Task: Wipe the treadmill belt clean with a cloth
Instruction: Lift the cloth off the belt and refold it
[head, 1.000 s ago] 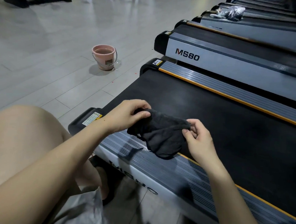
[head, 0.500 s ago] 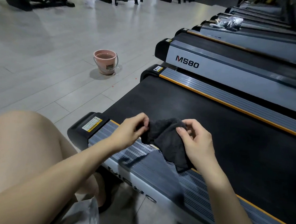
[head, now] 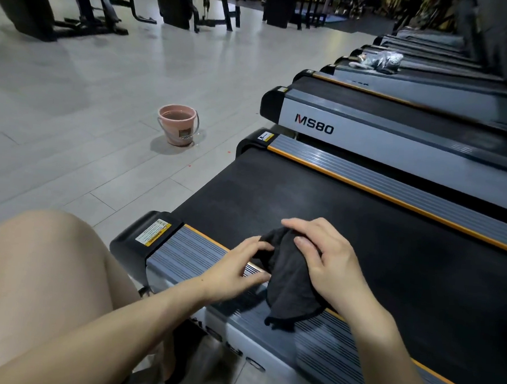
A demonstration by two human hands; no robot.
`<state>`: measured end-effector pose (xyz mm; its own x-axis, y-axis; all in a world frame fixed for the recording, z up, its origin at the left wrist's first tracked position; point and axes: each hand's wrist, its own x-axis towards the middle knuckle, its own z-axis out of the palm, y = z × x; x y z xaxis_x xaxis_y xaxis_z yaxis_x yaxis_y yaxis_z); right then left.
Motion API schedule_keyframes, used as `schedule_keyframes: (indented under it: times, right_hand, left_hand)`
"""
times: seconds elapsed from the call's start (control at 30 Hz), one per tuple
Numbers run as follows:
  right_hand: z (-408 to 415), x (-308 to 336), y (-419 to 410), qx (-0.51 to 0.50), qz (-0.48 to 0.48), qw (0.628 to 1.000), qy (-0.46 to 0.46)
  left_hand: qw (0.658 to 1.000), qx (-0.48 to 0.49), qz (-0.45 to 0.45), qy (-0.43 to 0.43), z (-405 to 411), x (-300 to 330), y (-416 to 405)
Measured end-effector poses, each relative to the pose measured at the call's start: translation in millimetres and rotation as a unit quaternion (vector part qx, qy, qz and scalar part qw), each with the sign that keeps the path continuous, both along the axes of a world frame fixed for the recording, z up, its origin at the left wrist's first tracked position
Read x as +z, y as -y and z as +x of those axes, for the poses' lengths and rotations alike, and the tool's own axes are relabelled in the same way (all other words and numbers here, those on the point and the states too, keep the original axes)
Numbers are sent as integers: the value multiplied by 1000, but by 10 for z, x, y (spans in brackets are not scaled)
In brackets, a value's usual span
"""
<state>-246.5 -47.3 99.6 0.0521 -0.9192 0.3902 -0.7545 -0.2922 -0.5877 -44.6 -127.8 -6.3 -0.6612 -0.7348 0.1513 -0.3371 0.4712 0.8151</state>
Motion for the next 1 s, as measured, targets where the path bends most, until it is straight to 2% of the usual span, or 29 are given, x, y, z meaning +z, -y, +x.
schedule_keyframes:
  times: [0.13, 0.47, 0.57, 0.87, 1.0]
  right_hand:
    - [-9, 33, -10, 22, -6, 999, -31]
    - [-123, 85, -31, 4, 12, 1000, -14]
    - [-127, 98, -35, 8, 13, 1000, -23]
    - [-191, 12, -65, -45, 4, 997, -61]
    - [-174, -40, -59, -34, 11, 998, -45]
  left_hand:
    - [999, -17, 25, -33, -36, 28, -17]
    - [988, 0, 111, -106, -197, 197, -116]
    - [988, 1, 106, -115, -222, 268, -96]
    - [988, -57, 140, -5, -169, 180, 45]
    - [991, -73, 112, 25, -146, 129, 28]
